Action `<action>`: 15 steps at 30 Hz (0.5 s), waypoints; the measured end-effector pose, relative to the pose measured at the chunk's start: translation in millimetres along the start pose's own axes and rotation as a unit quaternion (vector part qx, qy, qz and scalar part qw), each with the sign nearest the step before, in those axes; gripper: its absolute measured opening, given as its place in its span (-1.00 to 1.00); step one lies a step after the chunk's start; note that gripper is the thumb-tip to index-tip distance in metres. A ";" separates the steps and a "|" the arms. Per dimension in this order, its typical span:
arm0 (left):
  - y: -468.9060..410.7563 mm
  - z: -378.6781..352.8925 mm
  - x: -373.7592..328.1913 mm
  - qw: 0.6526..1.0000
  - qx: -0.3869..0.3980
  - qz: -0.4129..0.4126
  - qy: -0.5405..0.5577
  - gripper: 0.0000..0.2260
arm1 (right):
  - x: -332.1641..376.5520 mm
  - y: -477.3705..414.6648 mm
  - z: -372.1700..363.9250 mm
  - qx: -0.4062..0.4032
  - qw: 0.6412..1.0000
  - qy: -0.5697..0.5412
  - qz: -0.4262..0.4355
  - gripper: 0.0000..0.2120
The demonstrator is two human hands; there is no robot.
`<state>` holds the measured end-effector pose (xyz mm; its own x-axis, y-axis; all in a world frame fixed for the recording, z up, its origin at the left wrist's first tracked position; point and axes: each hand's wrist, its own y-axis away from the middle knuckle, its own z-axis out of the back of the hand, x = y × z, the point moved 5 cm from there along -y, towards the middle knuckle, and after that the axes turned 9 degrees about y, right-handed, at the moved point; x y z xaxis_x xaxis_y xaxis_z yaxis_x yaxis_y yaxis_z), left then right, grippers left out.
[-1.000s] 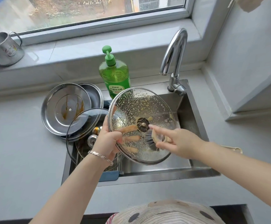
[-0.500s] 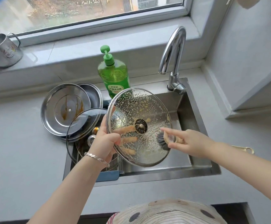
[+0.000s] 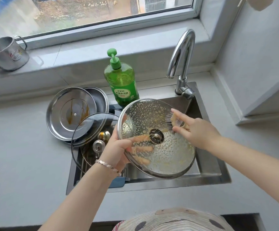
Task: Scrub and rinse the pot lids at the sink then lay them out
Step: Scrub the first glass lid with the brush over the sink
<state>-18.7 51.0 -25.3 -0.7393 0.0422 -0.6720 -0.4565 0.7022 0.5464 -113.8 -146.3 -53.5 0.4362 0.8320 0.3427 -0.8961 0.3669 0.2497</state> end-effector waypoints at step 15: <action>4.6 8.9 0.3 1.000 -0.009 0.007 -0.009 -0.16 | -1.9 -4.7 -6.0 0.057 0.998 0.007 -0.017 -0.46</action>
<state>-16.6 60.5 -27.4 -0.7364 0.0651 -0.6734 -0.4549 0.6891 0.5641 -110.9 -147.1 -60.8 0.4648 0.8254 0.3203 -0.8651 0.3464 0.3628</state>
